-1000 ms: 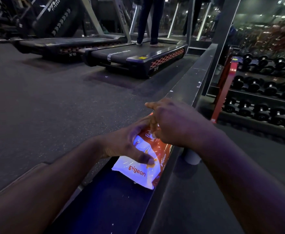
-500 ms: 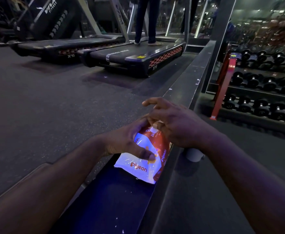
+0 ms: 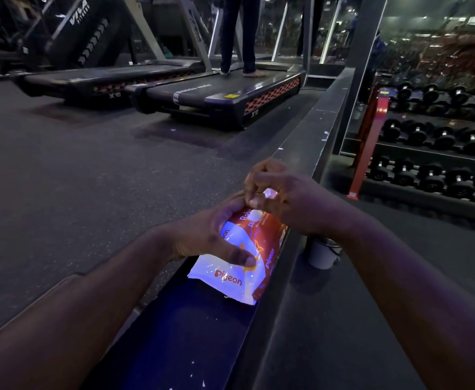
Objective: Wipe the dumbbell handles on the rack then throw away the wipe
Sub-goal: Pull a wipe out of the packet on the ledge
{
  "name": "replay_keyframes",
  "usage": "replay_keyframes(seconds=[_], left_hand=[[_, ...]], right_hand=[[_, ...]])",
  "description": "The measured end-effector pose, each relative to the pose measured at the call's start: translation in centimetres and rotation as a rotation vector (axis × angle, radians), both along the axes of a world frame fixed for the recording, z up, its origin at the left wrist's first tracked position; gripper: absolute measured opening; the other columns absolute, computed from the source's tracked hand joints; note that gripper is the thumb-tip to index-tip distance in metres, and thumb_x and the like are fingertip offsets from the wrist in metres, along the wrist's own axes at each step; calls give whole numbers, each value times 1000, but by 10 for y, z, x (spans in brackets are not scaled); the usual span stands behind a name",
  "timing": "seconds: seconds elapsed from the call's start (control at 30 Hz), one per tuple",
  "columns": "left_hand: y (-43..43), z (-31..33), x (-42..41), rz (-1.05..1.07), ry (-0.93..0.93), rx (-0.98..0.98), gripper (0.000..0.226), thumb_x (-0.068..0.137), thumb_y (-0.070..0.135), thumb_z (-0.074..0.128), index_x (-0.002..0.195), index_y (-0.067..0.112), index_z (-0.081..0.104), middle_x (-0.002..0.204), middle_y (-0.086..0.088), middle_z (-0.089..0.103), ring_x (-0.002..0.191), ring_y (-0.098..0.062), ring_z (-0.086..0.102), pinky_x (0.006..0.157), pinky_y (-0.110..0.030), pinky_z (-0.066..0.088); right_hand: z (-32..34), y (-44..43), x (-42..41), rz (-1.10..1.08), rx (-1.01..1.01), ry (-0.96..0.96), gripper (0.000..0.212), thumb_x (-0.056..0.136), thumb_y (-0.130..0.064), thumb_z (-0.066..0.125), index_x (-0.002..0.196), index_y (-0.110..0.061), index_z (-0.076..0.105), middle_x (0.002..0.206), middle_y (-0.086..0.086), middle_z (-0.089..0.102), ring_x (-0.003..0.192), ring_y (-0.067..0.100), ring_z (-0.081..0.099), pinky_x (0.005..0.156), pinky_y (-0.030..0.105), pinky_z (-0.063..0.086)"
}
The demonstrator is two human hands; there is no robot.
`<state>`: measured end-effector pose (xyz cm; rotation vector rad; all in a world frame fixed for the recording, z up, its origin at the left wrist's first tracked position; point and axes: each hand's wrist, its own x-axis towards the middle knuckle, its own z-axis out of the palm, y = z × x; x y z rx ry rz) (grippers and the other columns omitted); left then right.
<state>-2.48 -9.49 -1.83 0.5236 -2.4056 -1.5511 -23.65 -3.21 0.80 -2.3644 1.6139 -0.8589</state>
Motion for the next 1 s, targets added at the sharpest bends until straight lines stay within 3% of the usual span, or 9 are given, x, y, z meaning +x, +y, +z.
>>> replay_keyframes(seconds=[0.2,0.33,0.5,0.63,0.77,0.83,0.93,1.0], left_hand=[[0,1,1,-4,-9,44,76,74,4,86,139,20,51,123,8,67,105,-5,71,80,-21,58],[-2,2,1,-13,-21,44,77,75,1,89,139,22,52,128,0,68,114,-15,70,86,-28,59],[-4,12,-2,-44,-75,-38,75,76,1,90,139,16,52,130,-2,70,119,-21,69,98,-41,58],[-1,20,-6,-64,-73,-80,75,75,-1,90,139,16,55,133,-4,66,121,-21,68,96,-37,58],[0,20,-6,-28,-113,-156,71,72,15,96,132,25,61,131,7,63,119,-13,66,97,-36,57],[1,22,-6,-7,-150,-194,70,70,22,98,127,32,60,127,15,63,116,-7,66,94,-31,58],[-1,27,-6,-9,-159,-184,73,69,15,98,128,35,59,123,19,69,111,-7,70,90,-31,60],[-3,28,-7,1,-159,-182,84,65,16,101,134,34,56,130,13,69,119,-11,68,99,-36,57]], right_hand=[[-3,-2,1,17,41,129,11,89,-15,69,88,-25,69,130,-11,51,111,7,57,99,35,48],[-5,1,4,-29,-23,202,6,95,-27,61,91,-31,58,129,-22,42,103,7,58,84,43,54],[-7,1,6,-82,-142,174,3,95,-32,53,95,-35,54,127,-17,36,92,13,60,76,45,55],[-13,-9,-4,-159,-189,-35,11,96,-20,50,98,-28,57,122,-5,36,97,6,53,87,36,50],[-6,-16,-3,-296,-366,-382,15,96,-10,45,96,-22,53,113,6,45,88,-4,46,80,13,40],[4,-20,-3,-341,-368,-686,16,97,-11,44,93,-25,52,106,10,53,80,1,53,71,18,46],[16,-26,-5,-347,-284,-1102,17,94,-17,45,85,-29,53,81,5,64,75,28,60,63,38,46],[15,-22,-6,-317,-177,-1261,18,86,-7,49,73,-20,50,69,7,55,66,24,51,59,33,38]])
